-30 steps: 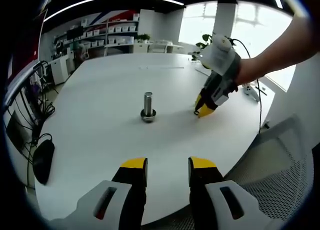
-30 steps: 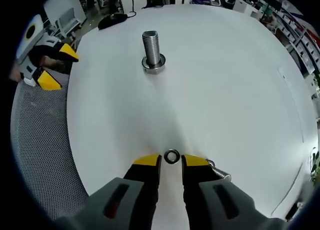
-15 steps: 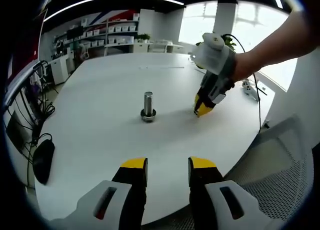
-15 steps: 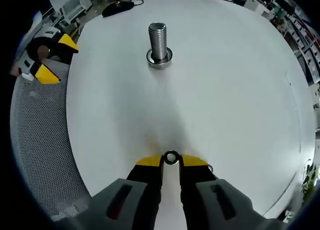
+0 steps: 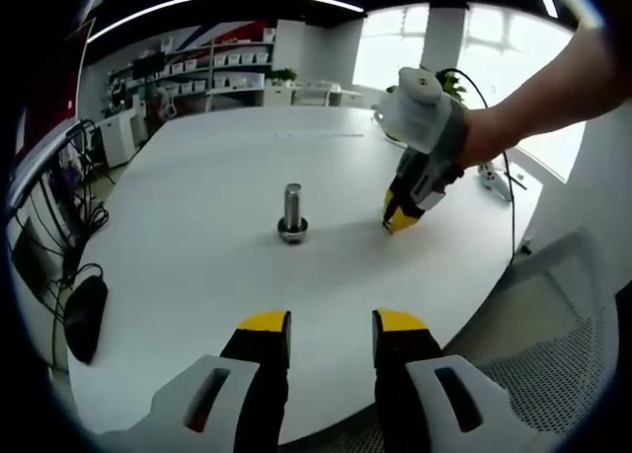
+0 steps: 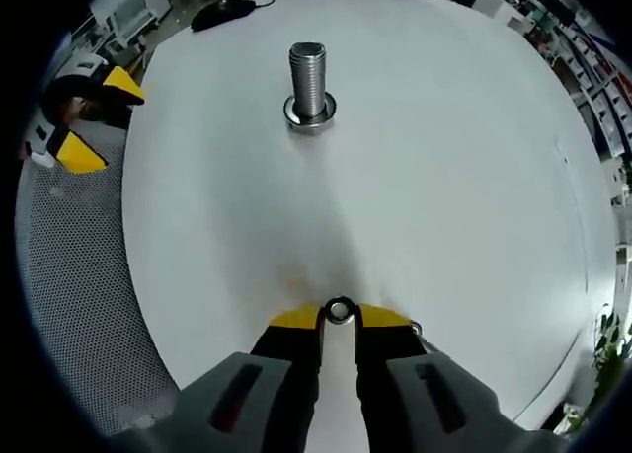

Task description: Place the washer onto the threaded stud by aligning its center hole with the stud, sliding it down to the base, and recovering from edge contact or off-axis alignment until the washer reaches the visible bottom stop.

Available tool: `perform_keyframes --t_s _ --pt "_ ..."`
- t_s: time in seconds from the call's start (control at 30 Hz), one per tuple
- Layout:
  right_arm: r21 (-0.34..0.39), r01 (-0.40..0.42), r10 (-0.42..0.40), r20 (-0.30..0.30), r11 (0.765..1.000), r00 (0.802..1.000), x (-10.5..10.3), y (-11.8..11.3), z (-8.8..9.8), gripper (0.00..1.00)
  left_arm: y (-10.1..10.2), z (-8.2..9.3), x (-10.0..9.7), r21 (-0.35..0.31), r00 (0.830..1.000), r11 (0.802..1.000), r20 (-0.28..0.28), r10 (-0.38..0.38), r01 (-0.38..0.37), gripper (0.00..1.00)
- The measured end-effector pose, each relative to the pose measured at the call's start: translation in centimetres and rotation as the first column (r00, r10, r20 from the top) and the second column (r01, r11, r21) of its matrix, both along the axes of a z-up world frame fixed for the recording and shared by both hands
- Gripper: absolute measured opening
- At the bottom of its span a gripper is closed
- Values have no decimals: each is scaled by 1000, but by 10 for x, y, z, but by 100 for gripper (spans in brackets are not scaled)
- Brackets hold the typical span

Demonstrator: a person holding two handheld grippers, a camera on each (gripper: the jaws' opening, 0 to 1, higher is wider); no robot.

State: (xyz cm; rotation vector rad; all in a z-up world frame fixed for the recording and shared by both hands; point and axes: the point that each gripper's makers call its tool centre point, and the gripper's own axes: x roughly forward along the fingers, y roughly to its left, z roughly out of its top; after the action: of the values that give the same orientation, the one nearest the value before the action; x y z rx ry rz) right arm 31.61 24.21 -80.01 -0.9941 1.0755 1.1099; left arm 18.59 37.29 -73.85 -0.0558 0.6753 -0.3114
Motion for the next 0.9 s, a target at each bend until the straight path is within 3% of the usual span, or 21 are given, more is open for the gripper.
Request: perform_keyframes --t_s 0.53,0.9 --pt "51 22 -24 40 998 999 -2 -5 1 14 0 1 1 -4 1000 1000 9 4 -4 31" --pt "71 56 -57 10 996 998 -9 -22 9 14 0 1 1 -4 1000 1000 7 0 0 31"
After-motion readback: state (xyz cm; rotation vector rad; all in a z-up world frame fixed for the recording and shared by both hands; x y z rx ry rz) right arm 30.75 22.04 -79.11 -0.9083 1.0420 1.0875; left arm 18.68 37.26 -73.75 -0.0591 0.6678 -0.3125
